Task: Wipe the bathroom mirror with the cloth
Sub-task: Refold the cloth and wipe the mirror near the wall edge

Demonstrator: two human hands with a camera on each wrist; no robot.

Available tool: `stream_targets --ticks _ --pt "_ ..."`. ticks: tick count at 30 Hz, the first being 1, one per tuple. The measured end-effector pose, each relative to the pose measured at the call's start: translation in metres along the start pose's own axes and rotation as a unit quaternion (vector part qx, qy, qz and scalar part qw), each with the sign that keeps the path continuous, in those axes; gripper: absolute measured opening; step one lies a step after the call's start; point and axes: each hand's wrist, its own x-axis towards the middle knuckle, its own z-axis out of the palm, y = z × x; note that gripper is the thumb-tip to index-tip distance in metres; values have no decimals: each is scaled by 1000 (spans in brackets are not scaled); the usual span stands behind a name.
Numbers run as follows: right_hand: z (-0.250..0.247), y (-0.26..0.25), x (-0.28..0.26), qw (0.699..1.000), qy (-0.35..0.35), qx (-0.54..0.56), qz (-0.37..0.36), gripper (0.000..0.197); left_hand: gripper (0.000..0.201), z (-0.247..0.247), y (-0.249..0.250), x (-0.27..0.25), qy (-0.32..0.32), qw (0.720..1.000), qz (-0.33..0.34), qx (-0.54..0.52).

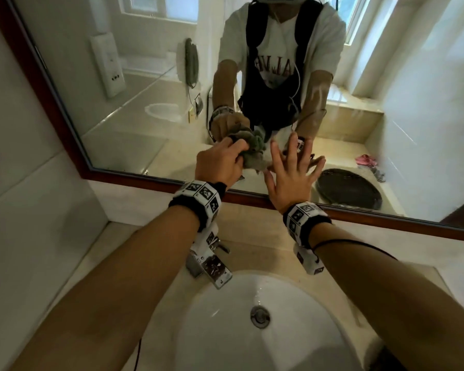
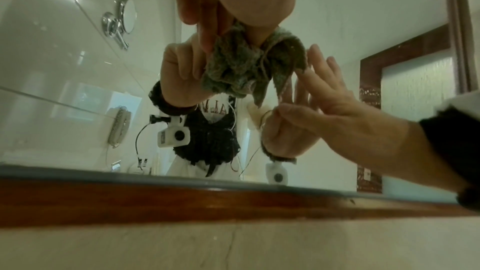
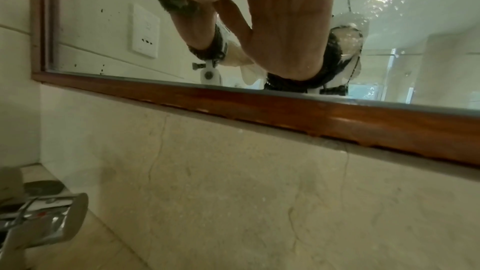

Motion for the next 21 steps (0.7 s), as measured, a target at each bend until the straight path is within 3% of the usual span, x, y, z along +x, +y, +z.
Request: stream_targets --ticks 3,8,12,14,18,21 --pt "2 1 1 1000 -2 -3 -3 64 23 14 -9 -13 -13 1000 16 6" --pt "3 -1 0 1000 -15 -17 0 67 17 43 -29 -54 -103 994 21 26" --pt "-3 -4 2 999 -37 -24 7 71 14 40 -27 -53 -133 990 30 33" --pt "-8 -5 1 998 -50 -27 7 73 21 31 -28 -47 -110 992 43 44" --pt "-17 -9 -1 996 -81 -37 11 79 14 -6 -23 -11 -26 999 13 28" --pt "-24 -16 -2 993 -108 -32 28 87 21 -38 -20 23 -25 999 -31 37"
